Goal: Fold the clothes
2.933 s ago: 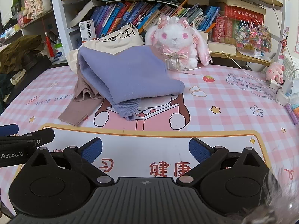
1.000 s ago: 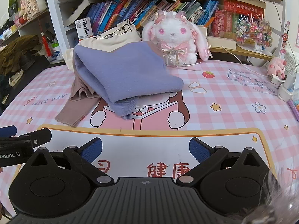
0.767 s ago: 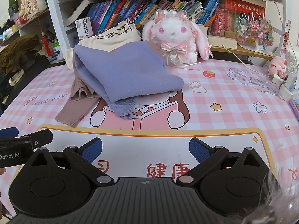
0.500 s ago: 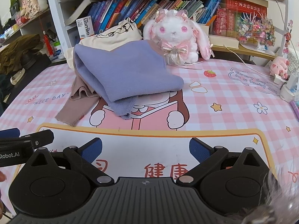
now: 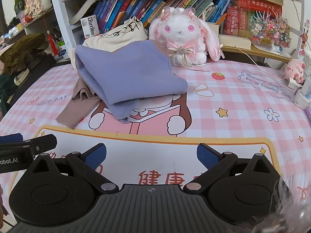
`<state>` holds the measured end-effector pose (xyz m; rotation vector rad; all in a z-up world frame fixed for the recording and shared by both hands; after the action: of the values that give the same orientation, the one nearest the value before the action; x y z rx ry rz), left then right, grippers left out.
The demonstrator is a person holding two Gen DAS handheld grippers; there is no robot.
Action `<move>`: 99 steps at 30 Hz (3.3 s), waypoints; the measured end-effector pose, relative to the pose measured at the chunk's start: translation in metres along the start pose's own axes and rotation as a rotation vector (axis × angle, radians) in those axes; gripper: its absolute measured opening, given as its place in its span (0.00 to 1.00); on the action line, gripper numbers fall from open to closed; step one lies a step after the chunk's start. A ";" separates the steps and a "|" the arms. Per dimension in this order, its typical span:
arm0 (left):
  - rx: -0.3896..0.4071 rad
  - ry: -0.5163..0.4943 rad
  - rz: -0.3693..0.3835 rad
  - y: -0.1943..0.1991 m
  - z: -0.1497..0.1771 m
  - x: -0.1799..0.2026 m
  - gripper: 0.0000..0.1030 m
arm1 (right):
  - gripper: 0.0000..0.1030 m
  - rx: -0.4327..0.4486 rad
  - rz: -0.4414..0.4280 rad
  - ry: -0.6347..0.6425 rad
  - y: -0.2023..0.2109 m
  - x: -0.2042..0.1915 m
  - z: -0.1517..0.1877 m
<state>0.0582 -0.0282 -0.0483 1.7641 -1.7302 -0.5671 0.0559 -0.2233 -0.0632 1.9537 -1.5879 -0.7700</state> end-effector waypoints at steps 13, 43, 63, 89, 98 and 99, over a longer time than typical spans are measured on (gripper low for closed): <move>-0.008 -0.028 -0.024 -0.001 0.009 0.038 1.00 | 0.98 -0.032 -0.061 0.007 -0.006 0.033 0.002; 0.077 -0.555 -0.288 -0.058 0.002 0.140 1.00 | 0.97 -0.026 -0.195 -0.297 -0.015 0.140 -0.001; 0.090 -0.814 -0.472 -0.143 -0.026 0.160 0.98 | 0.96 -0.024 -0.264 -0.451 -0.025 0.173 -0.020; 0.142 -0.590 -0.039 0.000 0.001 0.188 0.17 | 0.93 -0.118 -0.608 -0.726 -0.031 0.135 -0.019; 0.120 -0.564 -0.072 0.011 0.012 0.182 0.27 | 0.13 -0.119 -0.663 -0.710 -0.015 0.137 -0.013; 0.125 -0.568 -0.077 0.011 0.014 0.181 0.34 | 0.12 -0.090 -0.683 -0.710 -0.008 0.138 -0.019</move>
<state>0.0520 -0.2097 -0.0320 1.8802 -2.1108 -1.0987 0.0965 -0.3569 -0.0709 2.3070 -1.1344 -1.9388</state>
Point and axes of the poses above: each gripper's, at about its wrist camera, not at the fingertips, and y roughly against the way its jaws point, x to its right, z to its underside, the point moved 7 cm from there along -y, roughly the way its jaws point, and after that the axes turned 2 degrees about y, right-handed, at the moved point
